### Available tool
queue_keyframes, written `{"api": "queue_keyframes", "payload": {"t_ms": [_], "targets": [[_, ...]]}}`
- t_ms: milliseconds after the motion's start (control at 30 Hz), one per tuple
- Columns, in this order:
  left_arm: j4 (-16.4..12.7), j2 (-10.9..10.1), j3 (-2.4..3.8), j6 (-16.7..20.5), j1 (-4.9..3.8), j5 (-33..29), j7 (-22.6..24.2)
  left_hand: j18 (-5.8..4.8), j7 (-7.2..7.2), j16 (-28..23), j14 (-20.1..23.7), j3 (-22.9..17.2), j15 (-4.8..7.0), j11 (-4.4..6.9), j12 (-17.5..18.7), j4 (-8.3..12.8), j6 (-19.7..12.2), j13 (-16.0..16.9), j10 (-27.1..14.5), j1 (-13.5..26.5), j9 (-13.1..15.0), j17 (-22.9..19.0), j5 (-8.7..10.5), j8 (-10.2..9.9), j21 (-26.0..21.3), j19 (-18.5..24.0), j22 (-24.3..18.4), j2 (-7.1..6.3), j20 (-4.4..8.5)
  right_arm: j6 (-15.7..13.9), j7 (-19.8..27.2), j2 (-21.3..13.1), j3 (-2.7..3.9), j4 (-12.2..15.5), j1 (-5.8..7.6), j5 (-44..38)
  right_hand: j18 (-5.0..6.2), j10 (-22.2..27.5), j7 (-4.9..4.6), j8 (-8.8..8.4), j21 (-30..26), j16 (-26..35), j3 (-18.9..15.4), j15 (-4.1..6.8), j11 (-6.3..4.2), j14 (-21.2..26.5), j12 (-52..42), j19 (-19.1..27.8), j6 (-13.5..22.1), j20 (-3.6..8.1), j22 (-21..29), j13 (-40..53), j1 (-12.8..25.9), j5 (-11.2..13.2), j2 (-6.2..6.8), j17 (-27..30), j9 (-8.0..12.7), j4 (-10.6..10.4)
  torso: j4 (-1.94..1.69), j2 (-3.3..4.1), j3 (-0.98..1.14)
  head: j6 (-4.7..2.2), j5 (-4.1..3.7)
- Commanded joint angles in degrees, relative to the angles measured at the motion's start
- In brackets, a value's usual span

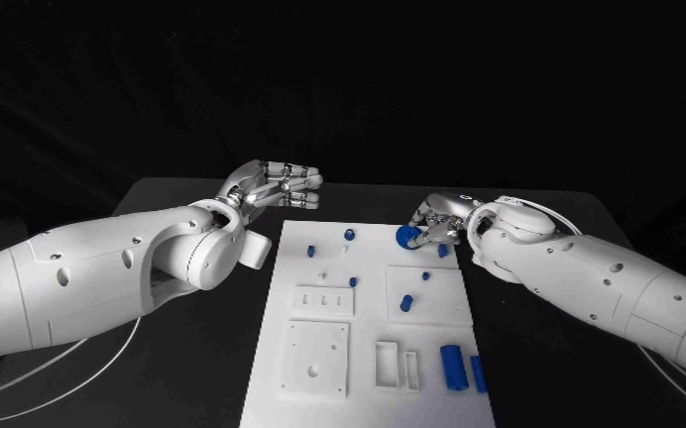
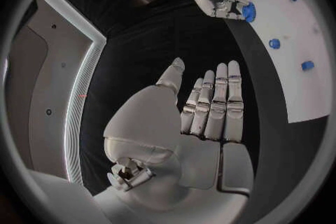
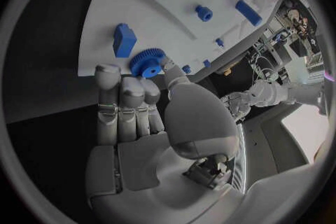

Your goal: Assemble the parts on the task board

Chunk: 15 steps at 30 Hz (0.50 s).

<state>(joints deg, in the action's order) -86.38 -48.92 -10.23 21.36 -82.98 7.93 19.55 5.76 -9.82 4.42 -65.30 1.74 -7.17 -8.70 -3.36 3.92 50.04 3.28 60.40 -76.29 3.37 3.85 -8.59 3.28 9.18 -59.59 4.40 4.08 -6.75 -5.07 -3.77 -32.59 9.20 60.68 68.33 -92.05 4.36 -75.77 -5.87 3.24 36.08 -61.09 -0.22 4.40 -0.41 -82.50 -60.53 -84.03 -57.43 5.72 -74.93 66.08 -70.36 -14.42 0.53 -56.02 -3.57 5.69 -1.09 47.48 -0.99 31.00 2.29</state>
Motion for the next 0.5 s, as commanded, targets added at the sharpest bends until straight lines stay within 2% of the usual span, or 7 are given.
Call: {"api": "queue_keyframes", "payload": {"t_ms": [33, 200, 333, 433, 500], "targets": [[-0.1, 0.1, 0.04, -0.4, -0.06, 0.4, 0.1, -0.83, 0.10, 0.1, -0.4, -0.2, -0.09, -0.02, -0.2, 0.2, -0.4, 0.1, -0.4, -0.4, 0.0, 0.1, -0.27, 0.0, 0.2, -0.2, 0.0, -0.05, 0.24, 1.5, -1.3, 0.1, -0.13, 0.1, -0.20, -1.5, 0.38, -0.3, -0.11, 0.34, -0.3, -0.2, -0.1, -0.05, -0.01, -0.3, -0.3, -2.8, -0.6, -0.16, -2.9, 0.0, -0.2, 0.3, 0.18, -0.1, 0.0, -0.2, 0.02, 0.02, 0.01, 0.01, 0.03], [-0.1, 0.1, 0.04, -0.4, -0.06, 0.4, 0.0, -0.82, 0.09, 0.1, -0.4, -0.3, -0.10, -0.03, -0.2, 0.4, -0.5, 0.1, -0.5, -0.4, 0.0, 0.1, -0.32, 0.0, 0.2, -0.2, 0.0, -0.04, 0.24, 0.9, -2.0, 0.1, -0.23, 0.6, -0.20, -4.0, 0.33, -0.5, -0.08, 0.34, 0.1, -0.4, 0.3, -0.12, 0.06, -0.4, -0.6, -2.9, -1.6, -0.22, -3.2, 0.3, -1.0, 0.5, 0.11, -0.3, -0.1, 0.4, 0.03, 0.04, 0.02, -0.03, 0.04], [-0.1, 0.1, 0.04, -0.4, -0.06, 0.4, 0.0, -0.82, 0.09, 0.1, -0.4, -0.3, -0.10, -0.03, -0.2, 0.4, -0.5, 0.1, -0.5, -0.4, 0.0, 0.1, -0.32, 0.0, 0.2, -0.2, 0.0, -0.04, 0.24, 0.2, -2.6, 0.1, -0.41, 1.2, -0.20, -6.2, 0.20, -0.9, 0.38, 0.27, 0.4, -0.7, 3.1, -0.04, -0.06, -0.4, -1.2, -2.9, -3.8, -0.17, -3.4, 0.7, -2.0, 2.1, -0.23, -0.6, -0.1, 2.1, 0.06, 0.03, 0.06, 0.03, 0.04], [0.0, 0.1, 0.04, -0.5, -0.06, 0.4, 0.0, -0.82, 0.09, 0.1, -0.4, -0.3, -0.10, -0.03, -0.2, 0.4, -0.5, 0.1, -0.5, -0.4, 0.0, 0.1, -0.32, 0.0, 0.2, -0.2, 0.0, -0.04, 0.24, -0.1, -2.7, 0.1, -0.56, 1.4, -0.20, -7.3, 0.07, -1.1, 0.49, 0.30, 0.7, -0.8, 5.6, -0.01, -0.12, -0.4, -1.3, -2.9, -4.3, -0.13, -3.7, 0.9, -0.9, 2.2, 0.35, -0.6, -0.2, 3.0, 0.02, 0.06, 0.05, 0.16, -0.05], [0.0, 0.2, 0.04, -0.7, -0.06, 0.4, 0.0, -0.81, 0.10, 0.1, -0.4, -0.5, -0.09, -0.03, -0.2, 0.5, -0.5, 0.0, -0.5, -0.4, 0.0, 0.1, -0.61, 0.0, 0.3, -0.2, 0.0, 0.06, 0.24, -0.4, -2.7, 0.1, -0.63, 1.5, -0.20, -7.6, 0.00, -1.0, 0.73, 0.34, 0.4, -0.7, 6.1, 0.00, -0.18, -0.4, -1.1, -2.8, -4.8, -0.13, -3.7, 0.7, -0.3, 3.3, 0.55, -0.4, -0.2, 2.9, -0.04, 0.10, 0.00, 0.12, -0.23]]}}
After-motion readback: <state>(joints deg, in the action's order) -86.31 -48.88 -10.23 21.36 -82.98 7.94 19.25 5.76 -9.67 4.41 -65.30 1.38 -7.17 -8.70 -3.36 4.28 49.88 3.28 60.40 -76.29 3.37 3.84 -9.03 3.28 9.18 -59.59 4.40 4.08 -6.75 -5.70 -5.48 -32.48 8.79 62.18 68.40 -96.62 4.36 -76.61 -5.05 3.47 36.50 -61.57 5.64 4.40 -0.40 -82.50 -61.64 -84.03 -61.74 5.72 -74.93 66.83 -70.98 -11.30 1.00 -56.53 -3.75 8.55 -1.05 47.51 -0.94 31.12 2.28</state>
